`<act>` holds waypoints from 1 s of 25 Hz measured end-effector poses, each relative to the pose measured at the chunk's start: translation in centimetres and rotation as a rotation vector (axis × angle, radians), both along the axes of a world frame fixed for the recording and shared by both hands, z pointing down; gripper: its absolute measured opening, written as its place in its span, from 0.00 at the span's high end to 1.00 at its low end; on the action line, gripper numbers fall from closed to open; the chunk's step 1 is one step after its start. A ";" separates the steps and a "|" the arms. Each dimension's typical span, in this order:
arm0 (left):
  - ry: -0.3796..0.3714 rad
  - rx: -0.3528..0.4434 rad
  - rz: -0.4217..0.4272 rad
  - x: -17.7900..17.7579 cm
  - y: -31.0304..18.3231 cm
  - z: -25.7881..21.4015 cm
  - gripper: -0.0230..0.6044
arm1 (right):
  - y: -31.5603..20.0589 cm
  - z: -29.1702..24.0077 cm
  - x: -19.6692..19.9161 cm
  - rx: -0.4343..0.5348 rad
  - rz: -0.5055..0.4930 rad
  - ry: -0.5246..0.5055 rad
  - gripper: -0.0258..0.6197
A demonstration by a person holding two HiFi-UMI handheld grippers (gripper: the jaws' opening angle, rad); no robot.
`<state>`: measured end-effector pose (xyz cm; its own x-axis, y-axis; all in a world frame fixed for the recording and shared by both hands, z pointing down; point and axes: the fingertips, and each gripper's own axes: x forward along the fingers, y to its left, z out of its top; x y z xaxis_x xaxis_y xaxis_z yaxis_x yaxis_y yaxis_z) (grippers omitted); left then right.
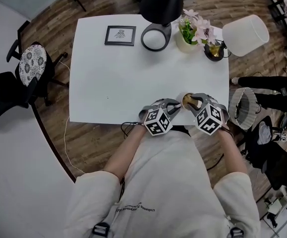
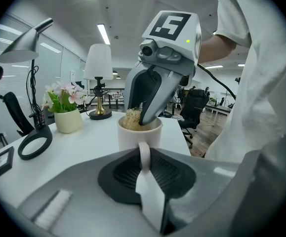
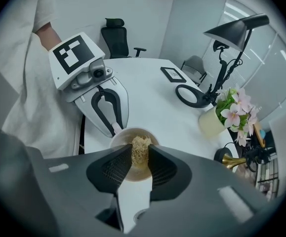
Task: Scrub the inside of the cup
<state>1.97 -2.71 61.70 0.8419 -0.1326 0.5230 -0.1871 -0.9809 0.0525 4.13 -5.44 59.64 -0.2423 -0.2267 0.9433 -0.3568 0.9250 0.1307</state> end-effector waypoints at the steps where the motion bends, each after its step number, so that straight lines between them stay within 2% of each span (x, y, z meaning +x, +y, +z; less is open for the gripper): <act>1: 0.001 -0.001 -0.001 0.0 0.0 0.0 0.88 | 0.1 0.0 0.3 -0.010 0.003 0.012 0.76; 6: -0.002 0.004 -0.013 0.0 0.0 0.0 0.88 | 0.7 -0.6 1.4 -0.074 -0.037 0.069 0.77; 15: -0.007 0.000 -0.015 0.0 0.0 0.0 0.88 | 1.5 -0.7 1.0 -0.160 -0.048 0.074 0.77; 21: -0.002 -0.003 -0.035 0.0 0.1 0.1 0.88 | 1.9 -0.3 1.1 -0.216 -0.018 0.027 0.77; 25: -0.004 -0.001 -0.038 0.0 -0.1 0.1 0.88 | 1.9 0.0 0.8 -0.236 -0.042 0.041 0.77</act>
<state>1.94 -2.81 61.77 0.8343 -0.1634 0.5266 -0.2241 -0.9731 0.0531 4.91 -3.52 59.66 -0.2074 0.0108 0.9782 -0.3164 0.9455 -0.0775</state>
